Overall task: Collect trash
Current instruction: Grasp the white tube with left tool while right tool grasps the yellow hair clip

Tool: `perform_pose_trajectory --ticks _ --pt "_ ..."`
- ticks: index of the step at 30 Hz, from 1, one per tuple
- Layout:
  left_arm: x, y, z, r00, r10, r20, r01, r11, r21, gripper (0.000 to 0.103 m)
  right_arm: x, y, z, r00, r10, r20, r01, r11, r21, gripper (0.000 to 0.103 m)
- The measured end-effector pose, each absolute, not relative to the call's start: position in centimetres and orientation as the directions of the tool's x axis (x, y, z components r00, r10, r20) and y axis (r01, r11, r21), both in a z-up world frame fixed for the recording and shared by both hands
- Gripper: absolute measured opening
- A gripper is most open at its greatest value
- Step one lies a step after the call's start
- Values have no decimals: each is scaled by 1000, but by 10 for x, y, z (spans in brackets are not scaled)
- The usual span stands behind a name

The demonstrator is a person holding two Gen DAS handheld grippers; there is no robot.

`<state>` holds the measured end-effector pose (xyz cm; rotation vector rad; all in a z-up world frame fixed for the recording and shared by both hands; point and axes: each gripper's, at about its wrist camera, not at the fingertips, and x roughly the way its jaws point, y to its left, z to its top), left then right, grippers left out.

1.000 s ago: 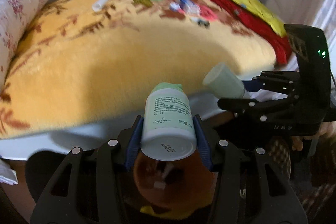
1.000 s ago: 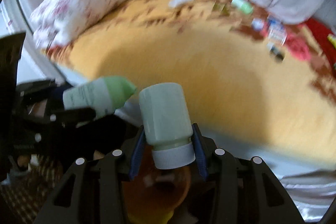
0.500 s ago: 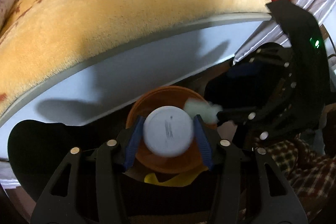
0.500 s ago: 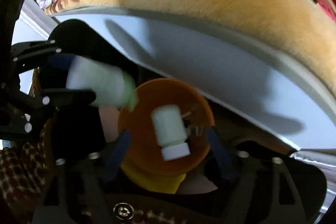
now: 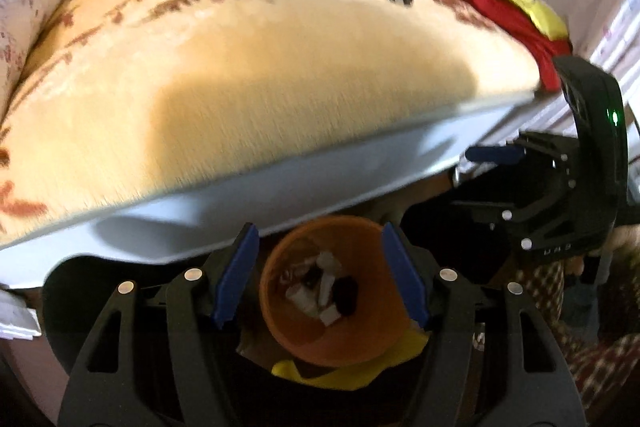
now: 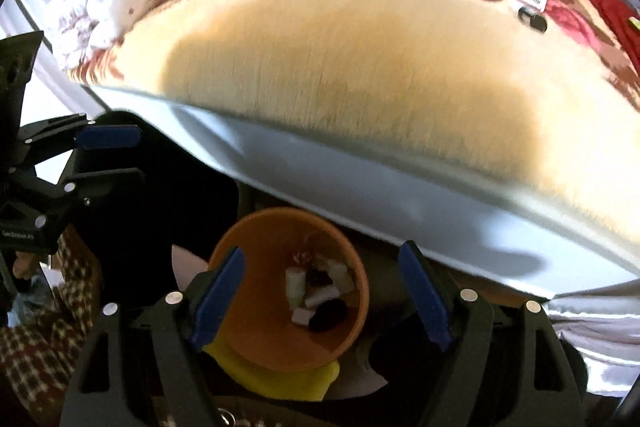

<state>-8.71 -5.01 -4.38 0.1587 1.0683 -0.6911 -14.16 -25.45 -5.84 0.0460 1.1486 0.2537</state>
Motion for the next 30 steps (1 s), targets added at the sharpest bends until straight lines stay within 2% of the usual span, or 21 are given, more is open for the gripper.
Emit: perform_pose_trajectory --ticks 7,14,21,27,30 --pt "-34 -51 -2 445 -450 -774 523 832 -184 63 -115 -269 -29 498 223 -838 -143 974 174 78" --pt "64 -64 24 573 -375 -729 438 892 -114 67 -88 -278 -14 562 232 -794 -124 973 196 78" --pt "179 -90 12 561 -358 -746 393 909 -140 67 -64 -275 -15 566 249 -786 -136 968 209 78" --pt "253 -116 -9 606 -238 -759 351 936 -13 67 -47 -281 -18 561 253 -788 -134 967 215 78" --pt "282 -120 -18 595 -226 -772 332 943 -21 67 -43 -286 -20 559 254 -790 -133 967 217 78"
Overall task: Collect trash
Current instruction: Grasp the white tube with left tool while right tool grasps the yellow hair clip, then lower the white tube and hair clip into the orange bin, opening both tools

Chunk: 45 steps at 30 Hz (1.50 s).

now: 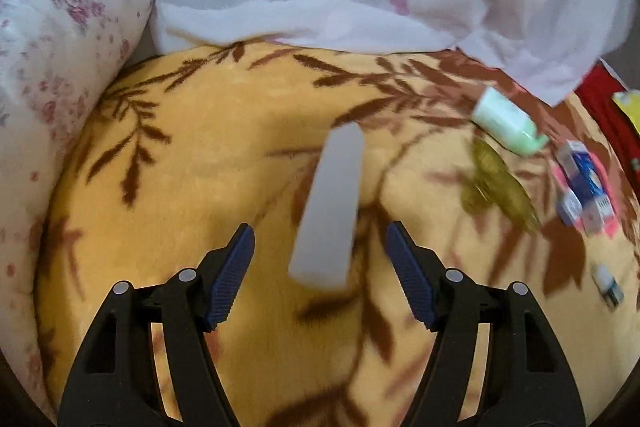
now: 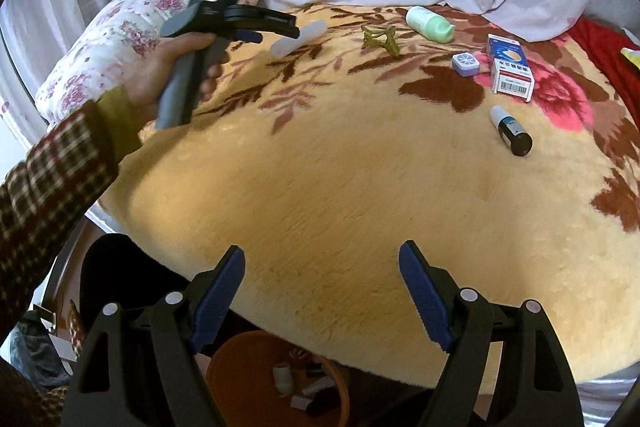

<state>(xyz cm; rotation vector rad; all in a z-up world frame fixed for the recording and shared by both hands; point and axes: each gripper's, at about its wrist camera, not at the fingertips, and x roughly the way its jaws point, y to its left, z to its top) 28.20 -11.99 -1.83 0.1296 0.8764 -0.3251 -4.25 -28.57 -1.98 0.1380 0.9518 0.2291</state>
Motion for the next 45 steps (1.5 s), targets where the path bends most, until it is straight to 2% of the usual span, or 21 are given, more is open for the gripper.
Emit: perform_pose_trajectory --ticks 4,5,6,9,15,24,32,39,40,41,42,43,45 --pt "308 -128 -33 562 -213 -799 308 951 -37 66 -36 -291 -22 557 248 -793 -126 969 214 78" --pt "310 -129 -35 563 -211 -799 306 951 -37 61 -33 -292 -22 556 245 -794 -122 969 214 78" --pt "310 -130 -36 564 -210 -798 304 952 -35 33 -31 -292 -22 556 245 -794 -120 969 214 78" --pt "300 -128 -37 570 -219 -792 297 954 -50 26 -25 -292 -21 559 244 -792 -121 969 214 78" --pt "252 -120 -23 587 -255 -768 322 944 -67 25 1 -287 -11 585 226 -779 -134 974 182 78" --pt "158 -94 -1 620 -361 -697 368 918 -148 26 116 -288 12 659 125 -741 -99 992 80 78" --pt "126 -82 -6 623 -383 -682 392 907 -151 26 232 -285 -10 617 16 -787 1 1000 21 78" --pt "121 -75 -11 624 -387 -679 391 907 -157 26 277 -278 -37 554 -58 -830 25 998 -53 78" --pt "121 -75 -11 624 -387 -679 392 906 -157 26 282 -279 -42 542 -57 -838 30 998 -49 73" --pt "120 -74 -12 622 -391 -679 393 905 -161 26 284 -280 -46 531 -45 -846 28 999 -36 58" --pt "119 -74 -12 620 -393 -679 395 904 -163 26 286 -281 -48 522 -28 -853 24 1000 -18 50" --pt "118 -75 -13 618 -394 -680 397 903 -162 26 286 -281 -48 526 -20 -850 30 1000 -4 45" --pt "115 -75 -14 614 -397 -683 401 901 -163 26 281 -280 -44 552 -43 -833 43 999 -24 44"
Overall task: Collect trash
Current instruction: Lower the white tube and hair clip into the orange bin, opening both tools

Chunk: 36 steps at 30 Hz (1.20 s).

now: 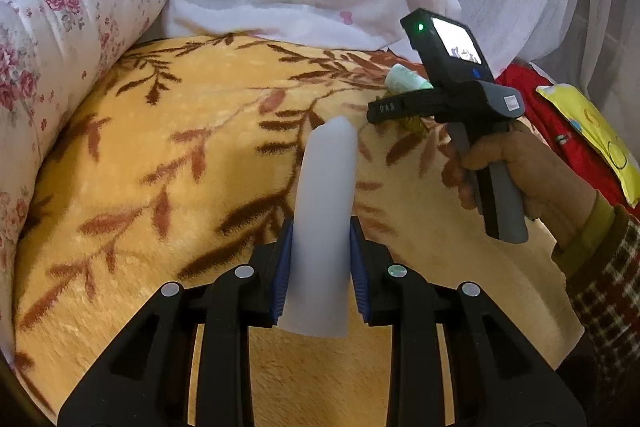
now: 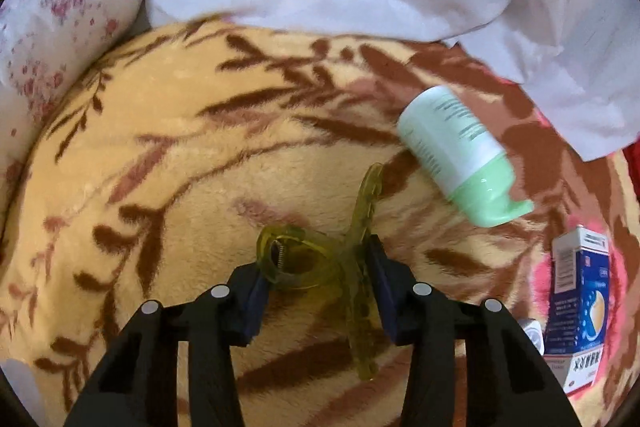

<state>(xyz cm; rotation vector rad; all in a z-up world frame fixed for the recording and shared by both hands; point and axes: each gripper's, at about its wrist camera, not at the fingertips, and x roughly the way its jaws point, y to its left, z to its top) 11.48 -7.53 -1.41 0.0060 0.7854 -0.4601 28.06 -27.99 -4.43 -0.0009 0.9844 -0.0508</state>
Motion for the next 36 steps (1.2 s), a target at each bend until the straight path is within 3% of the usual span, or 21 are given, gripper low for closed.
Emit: perform_pose_trajectory --ticks 9,20,26,36 --pt "85 -77 -8 602 -420 -679 432 887 -166 26 213 -282 -10 612 -2 -791 17 1000 11 43" --pt "-7 -70 6 534 -489 -690 524 832 -183 27 19 -266 32 658 148 -738 -152 986 62 43" --pt "-63 -66 -10 426 -518 -742 604 773 -193 27 -72 -247 11 569 250 -783 -258 959 118 43" --pt "-120 -59 -73 242 -440 -864 655 732 -189 27 -149 -214 -69 325 320 -890 -328 921 212 43"
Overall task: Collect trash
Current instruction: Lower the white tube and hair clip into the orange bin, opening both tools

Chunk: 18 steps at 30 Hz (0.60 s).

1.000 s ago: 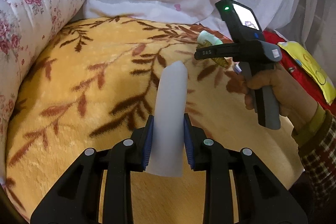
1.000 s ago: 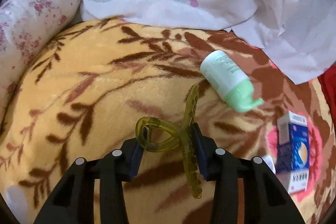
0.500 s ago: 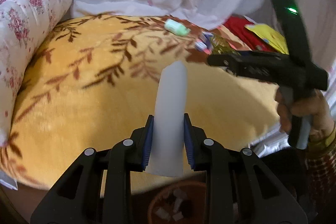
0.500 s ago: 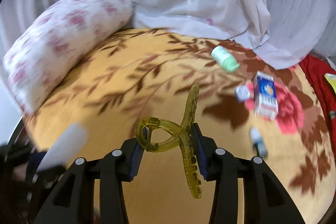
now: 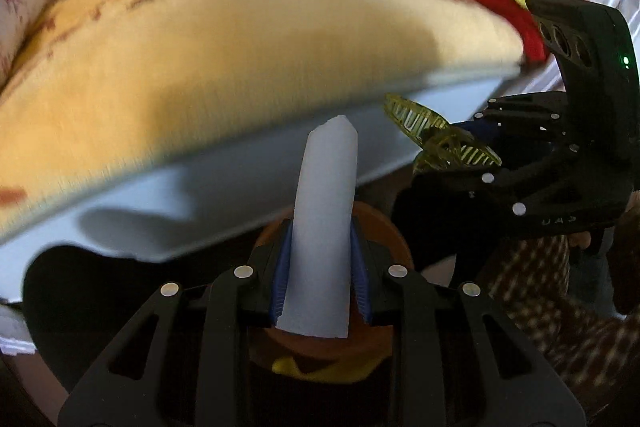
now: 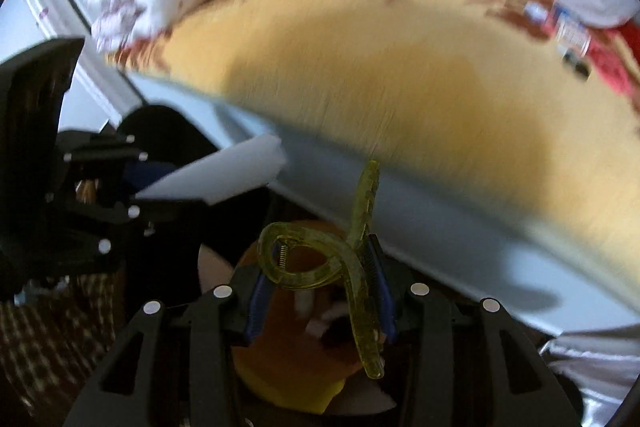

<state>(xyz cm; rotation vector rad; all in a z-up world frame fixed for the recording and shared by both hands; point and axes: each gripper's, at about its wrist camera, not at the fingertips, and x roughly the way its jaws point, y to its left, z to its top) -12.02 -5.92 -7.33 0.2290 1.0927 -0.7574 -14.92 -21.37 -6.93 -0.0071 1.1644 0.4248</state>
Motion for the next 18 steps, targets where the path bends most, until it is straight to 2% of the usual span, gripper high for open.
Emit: perform_pose_trajectory --ticks 6,7,8,10,12,18 --pt "-126 -57 -92 192 -398 -897 666 724 -179 28 -160 -200 -90 252 321 -913 -368 904 216 44" --pt "-125 -58 -92 188 -392 -900 667 724 -176 32 -160 -199 -91 239 313 -919 -379 902 208 45" --pt "-125 -58 -93 184 -383 -905 671 722 -169 34 -160 -198 -92 231 306 -923 -387 900 201 54" --pt "-126 -60 -95 184 -349 -919 675 724 -140 53 -161 -197 -91 245 286 -926 -390 904 175 73" --pt "-128 -59 -95 203 -329 -922 674 730 -113 62 -160 -200 -89 250 288 -924 -380 907 180 75" --pt "-122 -55 -94 197 -341 -919 661 739 -132 62 -152 -217 -81 294 279 -914 -323 929 180 77"
